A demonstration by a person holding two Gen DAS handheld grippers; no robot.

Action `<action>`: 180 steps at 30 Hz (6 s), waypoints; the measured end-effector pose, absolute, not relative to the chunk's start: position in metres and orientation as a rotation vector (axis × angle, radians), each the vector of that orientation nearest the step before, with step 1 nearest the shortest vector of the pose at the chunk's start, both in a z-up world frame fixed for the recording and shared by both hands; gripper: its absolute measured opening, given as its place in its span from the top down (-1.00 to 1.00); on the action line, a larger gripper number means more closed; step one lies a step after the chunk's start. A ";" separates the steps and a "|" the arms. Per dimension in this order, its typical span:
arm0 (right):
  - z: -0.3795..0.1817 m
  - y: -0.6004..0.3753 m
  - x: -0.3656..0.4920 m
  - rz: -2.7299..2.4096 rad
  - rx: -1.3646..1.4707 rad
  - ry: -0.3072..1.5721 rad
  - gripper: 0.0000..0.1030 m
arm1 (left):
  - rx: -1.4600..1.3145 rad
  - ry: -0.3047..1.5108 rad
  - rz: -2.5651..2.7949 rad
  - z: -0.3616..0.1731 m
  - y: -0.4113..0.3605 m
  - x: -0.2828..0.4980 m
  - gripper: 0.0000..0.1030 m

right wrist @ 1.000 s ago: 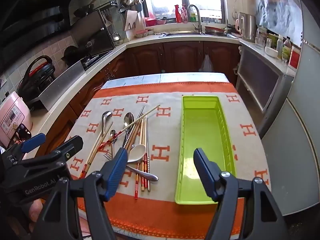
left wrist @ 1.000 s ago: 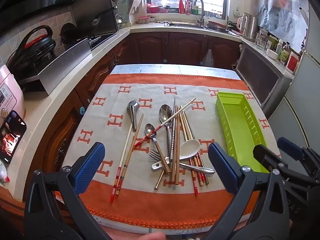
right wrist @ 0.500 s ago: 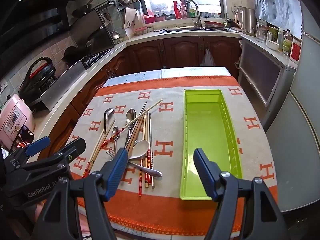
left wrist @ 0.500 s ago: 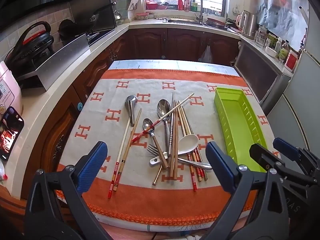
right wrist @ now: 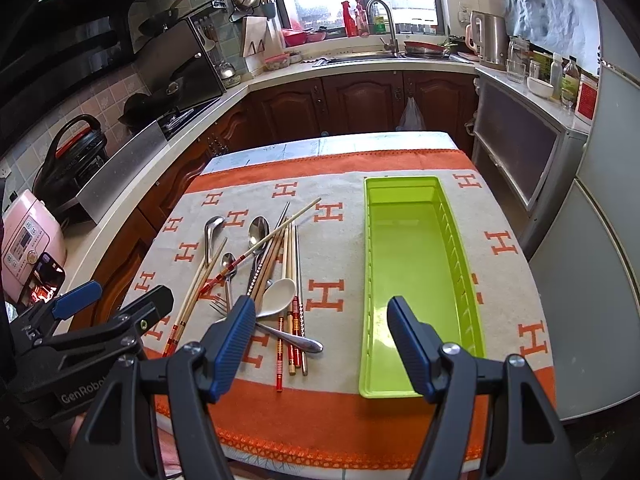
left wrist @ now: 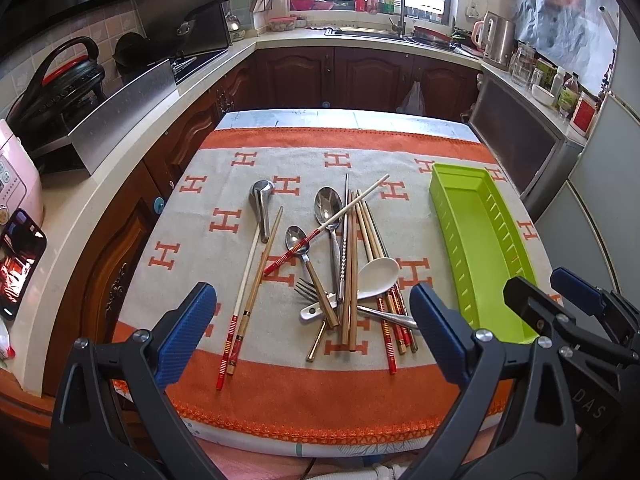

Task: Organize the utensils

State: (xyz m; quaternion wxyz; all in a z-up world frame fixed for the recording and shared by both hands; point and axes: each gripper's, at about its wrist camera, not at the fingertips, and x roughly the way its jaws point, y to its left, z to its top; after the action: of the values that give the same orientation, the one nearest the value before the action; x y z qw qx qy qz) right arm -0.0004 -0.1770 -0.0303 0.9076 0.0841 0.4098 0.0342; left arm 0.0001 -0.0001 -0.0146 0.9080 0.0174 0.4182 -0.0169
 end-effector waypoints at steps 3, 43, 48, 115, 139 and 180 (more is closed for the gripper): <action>-0.031 -0.177 0.000 0.069 0.170 0.847 -0.33 | 0.034 0.866 -0.034 -0.015 0.000 0.000 -0.88; -0.032 -0.176 -0.001 0.042 0.148 0.863 -0.33 | 0.020 0.905 -0.039 -0.024 0.003 0.007 -0.87; -0.033 -0.173 0.000 0.041 0.138 0.864 -0.33 | -0.004 0.914 -0.050 -0.025 0.007 0.008 -0.87; -0.178 -0.077 0.214 0.168 0.673 1.357 0.85 | -0.090 1.259 -0.082 -0.162 0.126 0.156 0.13; -0.115 -0.158 0.122 0.263 0.690 1.211 0.89 | -0.086 1.259 0.009 -0.162 0.115 0.143 0.93; -0.098 -0.335 0.049 -0.188 0.531 0.960 0.86 | -0.193 1.298 -0.390 -0.103 -0.204 0.170 0.93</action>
State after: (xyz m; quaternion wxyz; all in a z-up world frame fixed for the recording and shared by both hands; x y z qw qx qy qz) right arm 0.0489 -0.3352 -0.0978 0.8492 0.2519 0.4555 -0.0892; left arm 0.1697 -0.2040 -0.1033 0.7747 -0.0892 0.5994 -0.1803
